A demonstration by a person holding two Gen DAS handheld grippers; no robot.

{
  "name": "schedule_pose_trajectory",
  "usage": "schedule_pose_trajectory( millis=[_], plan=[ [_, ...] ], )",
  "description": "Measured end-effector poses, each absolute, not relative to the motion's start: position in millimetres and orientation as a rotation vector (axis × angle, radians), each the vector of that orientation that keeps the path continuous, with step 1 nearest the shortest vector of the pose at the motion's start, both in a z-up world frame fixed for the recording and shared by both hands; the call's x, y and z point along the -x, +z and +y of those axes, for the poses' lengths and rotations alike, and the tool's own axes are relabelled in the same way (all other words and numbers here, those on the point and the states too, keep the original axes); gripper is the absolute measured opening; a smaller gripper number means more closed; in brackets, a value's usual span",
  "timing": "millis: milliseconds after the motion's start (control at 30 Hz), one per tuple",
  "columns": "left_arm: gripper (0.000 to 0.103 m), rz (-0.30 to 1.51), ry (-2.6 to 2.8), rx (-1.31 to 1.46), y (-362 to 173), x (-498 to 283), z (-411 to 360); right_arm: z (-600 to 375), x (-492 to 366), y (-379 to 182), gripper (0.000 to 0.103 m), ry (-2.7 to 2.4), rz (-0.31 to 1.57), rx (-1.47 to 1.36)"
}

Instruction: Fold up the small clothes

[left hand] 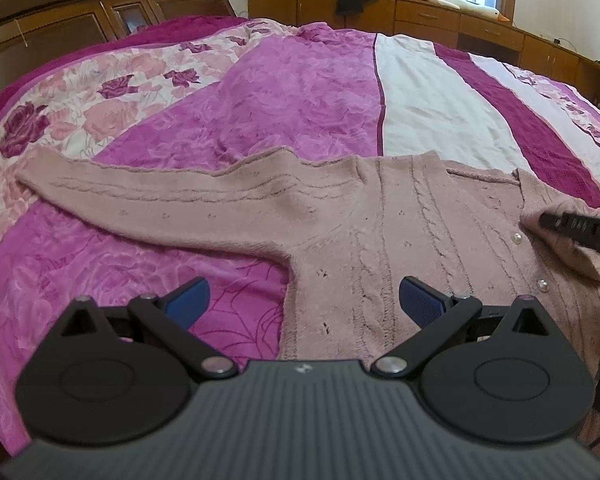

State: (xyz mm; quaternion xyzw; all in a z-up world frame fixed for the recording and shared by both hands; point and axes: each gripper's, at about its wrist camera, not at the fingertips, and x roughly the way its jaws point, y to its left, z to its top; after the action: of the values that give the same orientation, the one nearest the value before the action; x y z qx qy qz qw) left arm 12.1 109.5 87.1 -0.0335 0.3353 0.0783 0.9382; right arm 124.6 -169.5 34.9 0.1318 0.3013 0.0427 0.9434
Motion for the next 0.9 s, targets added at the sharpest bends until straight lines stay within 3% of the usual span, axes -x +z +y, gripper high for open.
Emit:
schedule_pose_trajectory(
  millis=[100, 167, 233, 900],
  plan=[
    [0.103, 0.689, 0.155, 0.079, 86, -13, 110, -171, -124, 30, 0.039, 0.106, 0.643, -0.295],
    [0.103, 0.684, 0.143, 0.083, 86, -13, 108, -174, -120, 33, 0.059, 0.114, 0.654, -0.302],
    [0.103, 0.683, 0.133, 0.081, 85, -14, 105, -177, -112, 41, 0.065, 0.130, 0.653, -0.302],
    [0.103, 0.651, 0.013, -0.002, 100, -29, 44, -262, -21, 98, 0.069, 0.158, 0.598, -0.327]
  ],
)
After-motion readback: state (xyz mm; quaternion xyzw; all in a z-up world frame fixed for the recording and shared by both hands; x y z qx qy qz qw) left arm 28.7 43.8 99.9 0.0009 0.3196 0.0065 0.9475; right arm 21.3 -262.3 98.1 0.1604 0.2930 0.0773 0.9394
